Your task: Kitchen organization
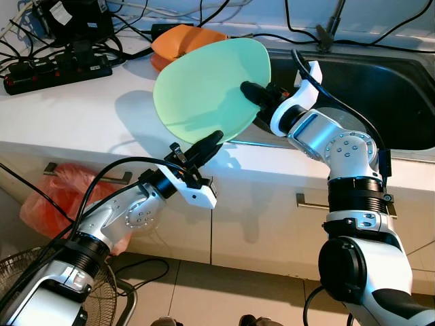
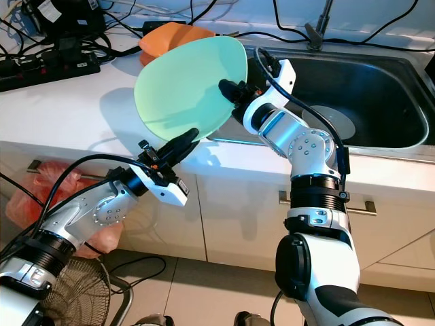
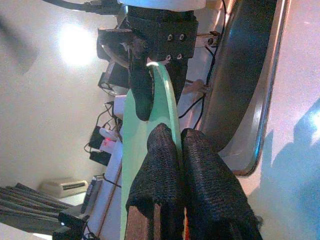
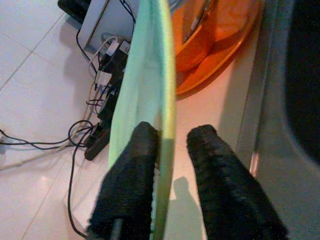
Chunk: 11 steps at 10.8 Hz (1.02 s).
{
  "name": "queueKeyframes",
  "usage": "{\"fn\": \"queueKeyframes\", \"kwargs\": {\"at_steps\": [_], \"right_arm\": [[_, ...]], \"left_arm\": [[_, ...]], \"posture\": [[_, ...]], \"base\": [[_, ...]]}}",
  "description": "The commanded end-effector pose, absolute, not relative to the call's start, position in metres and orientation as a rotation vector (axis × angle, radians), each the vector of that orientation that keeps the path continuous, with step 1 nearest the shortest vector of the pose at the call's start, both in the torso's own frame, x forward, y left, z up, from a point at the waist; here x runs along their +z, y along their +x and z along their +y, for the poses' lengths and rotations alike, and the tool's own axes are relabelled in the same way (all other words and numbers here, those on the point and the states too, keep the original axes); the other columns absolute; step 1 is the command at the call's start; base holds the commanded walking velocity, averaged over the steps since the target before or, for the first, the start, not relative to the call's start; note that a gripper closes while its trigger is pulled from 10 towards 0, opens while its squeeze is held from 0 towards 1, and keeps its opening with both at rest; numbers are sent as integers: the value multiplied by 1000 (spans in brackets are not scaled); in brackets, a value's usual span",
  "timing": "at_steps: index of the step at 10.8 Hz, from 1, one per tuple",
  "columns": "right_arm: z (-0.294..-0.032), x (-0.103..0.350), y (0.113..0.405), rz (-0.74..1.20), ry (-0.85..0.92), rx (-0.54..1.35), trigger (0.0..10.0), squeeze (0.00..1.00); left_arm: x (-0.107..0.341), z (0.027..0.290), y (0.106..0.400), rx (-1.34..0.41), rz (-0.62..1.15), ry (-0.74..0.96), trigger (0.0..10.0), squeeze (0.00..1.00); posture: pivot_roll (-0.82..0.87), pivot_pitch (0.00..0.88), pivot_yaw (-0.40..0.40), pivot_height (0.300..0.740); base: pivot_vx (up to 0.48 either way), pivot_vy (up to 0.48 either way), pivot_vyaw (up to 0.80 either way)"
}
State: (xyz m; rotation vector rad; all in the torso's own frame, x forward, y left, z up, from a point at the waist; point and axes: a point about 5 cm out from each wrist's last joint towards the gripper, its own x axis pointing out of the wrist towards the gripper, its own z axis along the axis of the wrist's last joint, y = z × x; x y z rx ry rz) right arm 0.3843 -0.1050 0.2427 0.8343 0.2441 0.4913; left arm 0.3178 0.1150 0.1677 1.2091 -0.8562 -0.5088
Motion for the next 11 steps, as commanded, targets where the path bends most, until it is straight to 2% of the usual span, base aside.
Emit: {"fn": "queueKeyframes", "kwargs": {"at_steps": [1, 2, 3, 4, 5, 8, 10, 11], "right_arm": [[-110, 235, 387, 271, 834, 427, 0, 0], [-110, 235, 387, 271, 837, 425, 0, 0], [-110, 235, 387, 272, 841, 425, 0, 0], [-109, 234, 387, 274, 845, 427, 0, 0], [-110, 233, 387, 276, 848, 426, 0, 0], [-116, 233, 390, 245, 860, 370, 0, 0], [-132, 236, 394, 170, 867, 273, 0, 0], [-149, 239, 399, 102, 874, 181, 0, 0]], "left_arm": [[183, 107, 314, -476, -966, 1150, 0, 0], [184, 106, 315, -461, -969, 1155, 2000, 310], [185, 105, 316, -461, -970, 1153, 4980, 1000], [188, 103, 315, -460, -977, 1137, 9176, 1000], [200, 96, 314, -446, -1014, 1098, 10000, 1000], [216, 85, 313, -427, -1061, 1029, 10000, 1000], [226, 81, 307, -432, -1079, 951, 10000, 1000], [231, 78, 302, -445, -1079, 902, 10000, 1000]], "posture": [[92, 109, -13, 740], [92, 109, -12, 740], [91, 108, -11, 740], [90, 109, -10, 740], [91, 109, -12, 740], [88, 107, -13, 740], [90, 108, -12, 740], [99, 108, -12, 740]], "base": [[0, 0, 0], [0, 0, 0], [0, 0, 0], [0, 0, 0], [0, 0, 0], [0, 0, 0], [0, 0, 0], [0, 0, 0]]}}
